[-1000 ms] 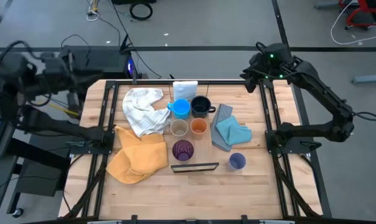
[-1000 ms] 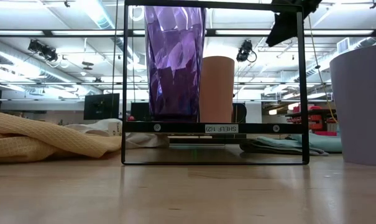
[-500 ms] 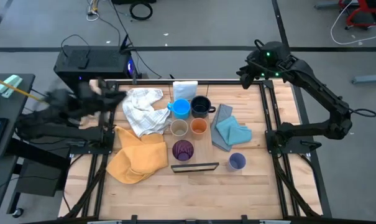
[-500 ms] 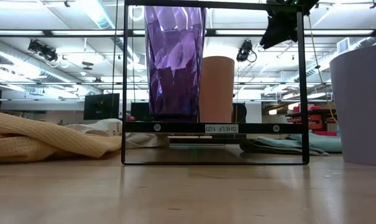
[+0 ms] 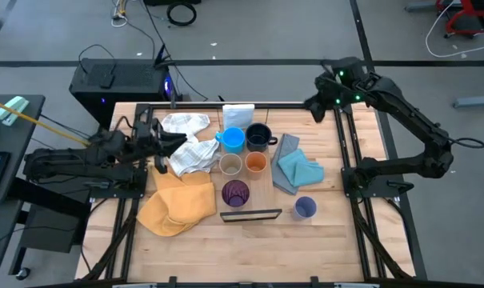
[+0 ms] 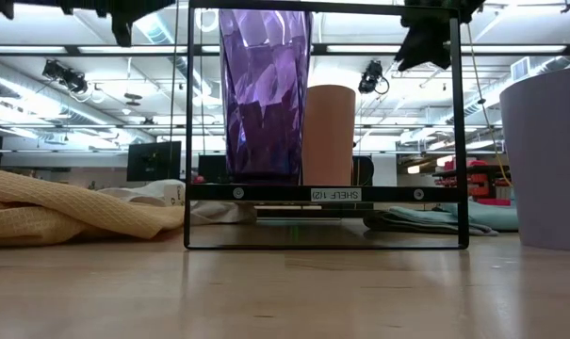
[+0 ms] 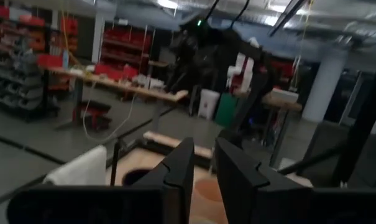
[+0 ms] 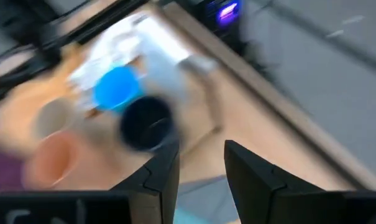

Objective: Stack small to large cups/mugs on shelf
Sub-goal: Remove the orange cup from the shelf

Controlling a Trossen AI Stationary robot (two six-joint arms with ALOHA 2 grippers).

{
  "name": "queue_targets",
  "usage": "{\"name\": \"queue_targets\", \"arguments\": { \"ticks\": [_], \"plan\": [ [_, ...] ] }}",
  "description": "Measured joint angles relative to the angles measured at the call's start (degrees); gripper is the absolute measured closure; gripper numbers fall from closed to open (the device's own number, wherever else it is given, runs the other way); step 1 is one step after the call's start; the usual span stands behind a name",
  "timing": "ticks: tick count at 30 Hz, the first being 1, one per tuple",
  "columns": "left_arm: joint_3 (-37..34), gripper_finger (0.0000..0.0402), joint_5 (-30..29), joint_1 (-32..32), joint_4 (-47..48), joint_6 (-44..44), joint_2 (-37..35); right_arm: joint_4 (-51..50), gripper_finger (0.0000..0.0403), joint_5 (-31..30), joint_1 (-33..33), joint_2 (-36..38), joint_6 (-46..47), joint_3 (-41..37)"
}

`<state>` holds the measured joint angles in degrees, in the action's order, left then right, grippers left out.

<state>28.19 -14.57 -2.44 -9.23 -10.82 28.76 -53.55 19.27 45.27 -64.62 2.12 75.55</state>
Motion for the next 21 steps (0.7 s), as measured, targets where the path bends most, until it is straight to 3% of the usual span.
{"name": "queue_targets", "arguments": {
  "ticks": [6,12,15,21],
  "plan": [
    [-2.37,0.0322,-0.04,0.0,-0.05,2.22,-0.03,-7.58,0.027,4.38,-11.78,1.52,3.05,0.0],
    [-4.59,0.0316,1.21,0.0,0.71,2.41,-0.03,-7.78,0.027,-1.75,-23.89,1.44,9.35,0.0],
    [-6.63,0.0324,3.27,0.0,0.41,0.91,-0.06,-7.01,0.027,-5.51,-26.82,1.42,12.66,0.02],
    [-12.63,0.0343,4.31,0.0,-5.18,-1.2,-4.17,-6.13,0.027,-7.41,-28.56,1.42,18.45,0.02]
  ]
}}
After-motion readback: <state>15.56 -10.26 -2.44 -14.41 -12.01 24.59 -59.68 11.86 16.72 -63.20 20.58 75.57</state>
